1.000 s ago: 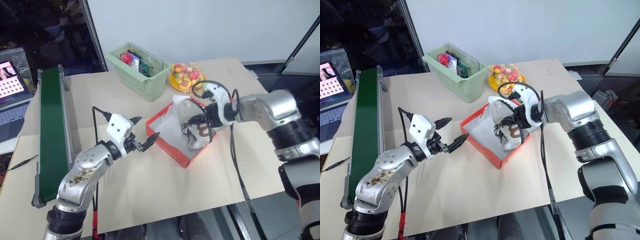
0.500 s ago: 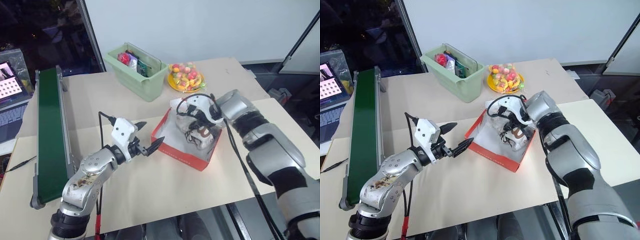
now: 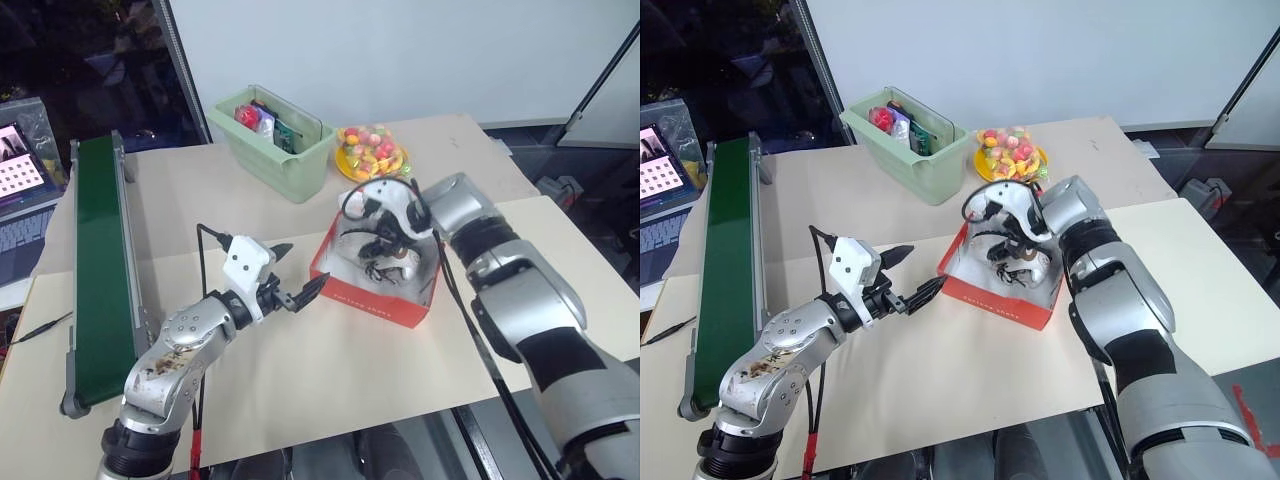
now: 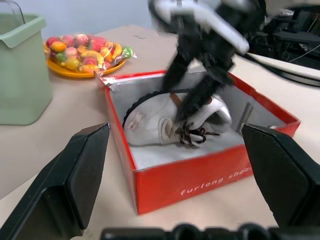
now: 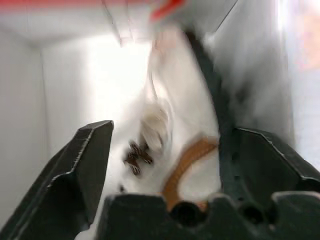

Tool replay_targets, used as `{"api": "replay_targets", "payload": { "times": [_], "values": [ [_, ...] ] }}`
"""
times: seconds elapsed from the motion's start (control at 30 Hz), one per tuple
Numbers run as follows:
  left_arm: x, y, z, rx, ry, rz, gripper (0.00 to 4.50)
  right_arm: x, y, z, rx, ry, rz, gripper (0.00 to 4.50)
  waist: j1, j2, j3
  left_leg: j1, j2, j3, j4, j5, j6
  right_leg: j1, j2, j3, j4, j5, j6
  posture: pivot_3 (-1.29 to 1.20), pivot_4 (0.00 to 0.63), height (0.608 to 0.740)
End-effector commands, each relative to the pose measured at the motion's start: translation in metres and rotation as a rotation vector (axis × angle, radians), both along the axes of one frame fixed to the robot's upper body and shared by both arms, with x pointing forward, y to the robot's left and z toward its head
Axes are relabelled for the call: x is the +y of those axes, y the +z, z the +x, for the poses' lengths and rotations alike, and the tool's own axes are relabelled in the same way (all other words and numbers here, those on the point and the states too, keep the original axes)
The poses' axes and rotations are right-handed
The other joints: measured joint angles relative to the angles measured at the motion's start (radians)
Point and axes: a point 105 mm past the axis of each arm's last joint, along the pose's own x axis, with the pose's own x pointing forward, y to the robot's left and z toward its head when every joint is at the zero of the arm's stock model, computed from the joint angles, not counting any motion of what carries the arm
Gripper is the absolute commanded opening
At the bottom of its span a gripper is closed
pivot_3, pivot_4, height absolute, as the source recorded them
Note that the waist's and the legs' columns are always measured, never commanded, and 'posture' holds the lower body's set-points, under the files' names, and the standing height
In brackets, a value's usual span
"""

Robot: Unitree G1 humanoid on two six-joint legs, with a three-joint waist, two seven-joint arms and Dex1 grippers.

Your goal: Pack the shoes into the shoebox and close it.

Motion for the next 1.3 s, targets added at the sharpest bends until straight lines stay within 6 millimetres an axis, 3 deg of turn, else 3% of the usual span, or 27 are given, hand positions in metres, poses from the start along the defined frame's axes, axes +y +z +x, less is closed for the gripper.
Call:
{"api": "replay_targets", "payload": {
  "times": [0.03, 0.1, 0.2, 0.27, 0.37, 0.43, 0.5, 0.7, 0.73, 0.97, 1.3],
  "values": [
    [-0.004, 0.012, -0.003, -0.049, -0.022, -0.012, 4.5, 0.005, 0.035, 0.003, -0.073, 0.004, 0.063, 4.17, 0.001, 0.0, 0.0, 0.0, 0.0, 0.0, 0.0, 0.0, 0.0, 0.0, 0.0, 0.0, 0.0, 0.0, 0.0, 0.0, 0.15, 0.74],
    [-0.001, 0.013, 0.001, -0.061, -0.006, -0.005, 4.5, 0.009, 0.062, -0.003, -0.091, -0.004, 0.166, 4.17, 0.002, 0.0, 0.0, 0.0, 0.0, 0.0, 0.0, 0.0, 0.0, 0.0, 0.0, 0.0, 0.0, 0.0, 0.0, 0.0, 0.15, 0.74],
    [0.02, 0.016, 0.014, -0.092, 0.14, -0.008, 4.5, 0.017, 0.103, -0.021, -0.125, -0.037, 0.419, 4.17, 0.004, 0.001, 0.0, -0.002, 0.0, -0.001, 0.0, 0.0, 0.0, -0.002, 0.0, 0.0, 0.0, 0.0, 0.0, 0.0, 0.15, 0.74],
    [0.033, 0.017, 0.02, -0.109, 0.227, -0.01, 4.5, 0.02, 0.111, -0.034, -0.132, -0.051, 0.528, 4.17, 0.004, 0.0, 0.0, -0.004, 0.001, -0.003, 0.0, 0.0, 0.0, -0.004, 0.0, -0.001, 0.003, 0.0, 0.0, 0.0, 0.15, 0.74],
    [0.075, 0.026, 0.033, -0.17, 0.5, -0.01, 4.5, 0.02, 0.122, -0.065, -0.197, -0.085, 0.796, 4.17, 0.008, -0.001, -0.002, -0.004, 0.001, -0.004, -0.001, 0.0, 0.0, -0.004, 0.001, -0.001, 0.003, 0.0, 0.0, 0.0, 0.15, 0.74],
    [0.111, 0.027, 0.034, -0.177, 0.697, -0.032, 4.5, 0.016, 0.112, -0.085, -0.308, -0.137, 0.888, 4.17, 0.009, -0.001, -0.002, -0.005, 0.002, -0.005, -0.001, 0.0, 0.0, -0.005, 0.001, -0.001, 0.005, 0.0, 0.0, 0.0, 0.15, 0.74],
    [0.147, 0.023, 0.028, -0.162, 0.861, -0.049, 4.5, 0.014, 0.088, -0.101, -0.408, -0.203, 0.841, 4.17, 0.015, -0.001, -0.004, -0.01, 0.001, -0.006, 0.001, 0.0, 0.0, -0.011, -0.001, 0.0, 0.01, 0.0, 0.0, 0.0, 0.15, 0.74],
    [0.22, 0.016, 0.009, -0.145, 1.124, -0.03, 4.5, 0.015, 0.037, -0.119, -0.459, -0.314, 0.761, 4.17, 0.011, -0.001, -0.004, -0.007, -0.002, -0.003, 0.002, 0.002, -0.004, -0.012, -0.003, 0.001, 0.012, 0.0, 0.0, 0.0, 0.15, 0.74],
    [0.226, 0.014, 0.007, -0.137, 1.142, -0.031, 4.5, 0.016, 0.032, -0.12, -0.482, -0.305, 0.736, 4.35, 0.01, -0.001, -0.004, -0.004, -0.002, -0.002, 0.001, 0.002, -0.004, -0.01, -0.003, 0.001, 0.011, 0.0, 0.0, 0.0, 0.15, 0.74],
    [0.235, -0.006, 0.002, -0.073, 1.163, -0.032, 4.5, 0.048, -0.009, -0.144, -0.477, -0.006, 0.583, 4.35, 0.003, -0.002, -0.004, 0.011, -0.001, 0.002, 0.0, 0.002, -0.004, 0.008, -0.001, -0.001, 0.003, 0.0, 0.001, 0.0, 0.15, 0.74],
    [0.239, -0.019, -0.001, -0.039, 1.21, 0.006, 4.5, 0.053, -0.018, -0.152, -0.483, 0.209, 0.571, 4.35, 0.005, -0.005, -0.005, 0.015, 0.001, 0.001, -0.002, 0.001, -0.003, 0.014, 0.0, -0.002, -0.001, 0.0, 0.001, 0.0, 0.15, 0.74]
  ]
}}
